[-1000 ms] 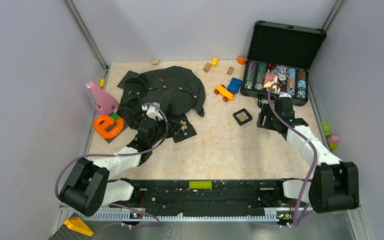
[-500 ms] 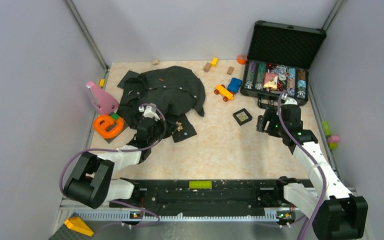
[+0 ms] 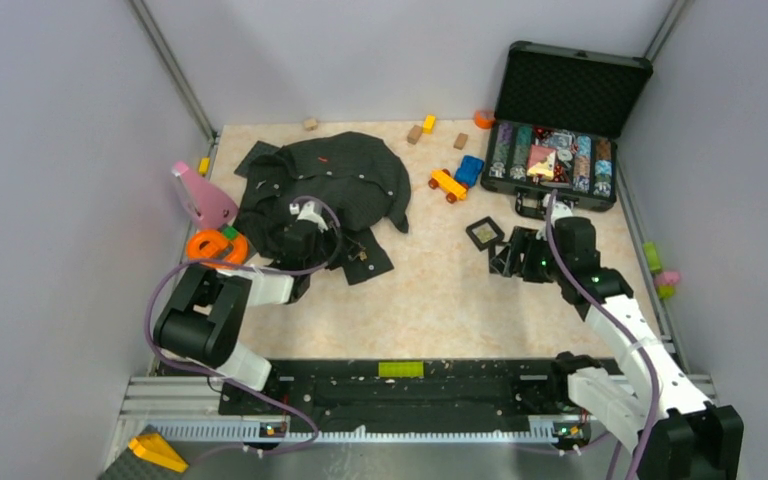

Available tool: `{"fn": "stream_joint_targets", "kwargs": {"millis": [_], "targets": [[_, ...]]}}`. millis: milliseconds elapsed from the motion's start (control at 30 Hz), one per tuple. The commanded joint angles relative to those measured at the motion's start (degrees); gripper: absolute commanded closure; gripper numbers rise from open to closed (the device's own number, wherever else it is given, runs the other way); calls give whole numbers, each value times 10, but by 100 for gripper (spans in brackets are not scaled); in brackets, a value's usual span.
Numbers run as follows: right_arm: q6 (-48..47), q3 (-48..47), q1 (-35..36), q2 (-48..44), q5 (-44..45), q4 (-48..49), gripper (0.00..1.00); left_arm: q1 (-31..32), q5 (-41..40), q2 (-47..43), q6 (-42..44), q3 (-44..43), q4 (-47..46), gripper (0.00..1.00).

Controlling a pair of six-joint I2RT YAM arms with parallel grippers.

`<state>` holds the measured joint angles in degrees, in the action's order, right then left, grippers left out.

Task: Remove the brooch from the garment
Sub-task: Pick up the brooch box from the center of the board, then open the brooch box.

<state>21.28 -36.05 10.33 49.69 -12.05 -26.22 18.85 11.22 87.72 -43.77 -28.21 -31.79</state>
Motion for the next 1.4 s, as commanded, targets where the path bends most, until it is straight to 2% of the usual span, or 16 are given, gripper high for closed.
{"fn": "stream_joint_targets", "kwargs": {"millis": [0,33,67,167,300,400,500,600,700,900,1167,1367], "targets": [[7,-10,38,7,-11,20,48,-4,44,-19,45,-45,77,32],[6,-15,47,14,-11,18,48,-4,32,-40,54,-43,100,12],[6,-17,57,18,-10,18,48,-4,17,-64,62,-42,122,8],[4,-25,81,30,-22,29,48,-4,-23,-140,86,-53,231,5],[3,-17,98,35,-124,91,53,2,-2,-252,100,-44,289,3],[-9,-15,134,43,-171,137,54,15,86,-307,58,-12,230,3],[-9,-16,168,60,-211,182,55,52,171,-313,-18,22,86,2],[20,-14,183,78,-255,237,55,111,180,-297,-55,32,-33,2],[54,-15,191,81,-258,282,56,166,153,-285,-39,22,-70,2],[80,-31,195,80,-236,271,56,185,140,-256,-32,1,-66,7],[91,-32,196,73,-227,271,57,197,153,-214,-41,-14,-89,29],[91,-31,199,74,-228,270,57,204,157,-197,-45,-23,-90,33]]}}
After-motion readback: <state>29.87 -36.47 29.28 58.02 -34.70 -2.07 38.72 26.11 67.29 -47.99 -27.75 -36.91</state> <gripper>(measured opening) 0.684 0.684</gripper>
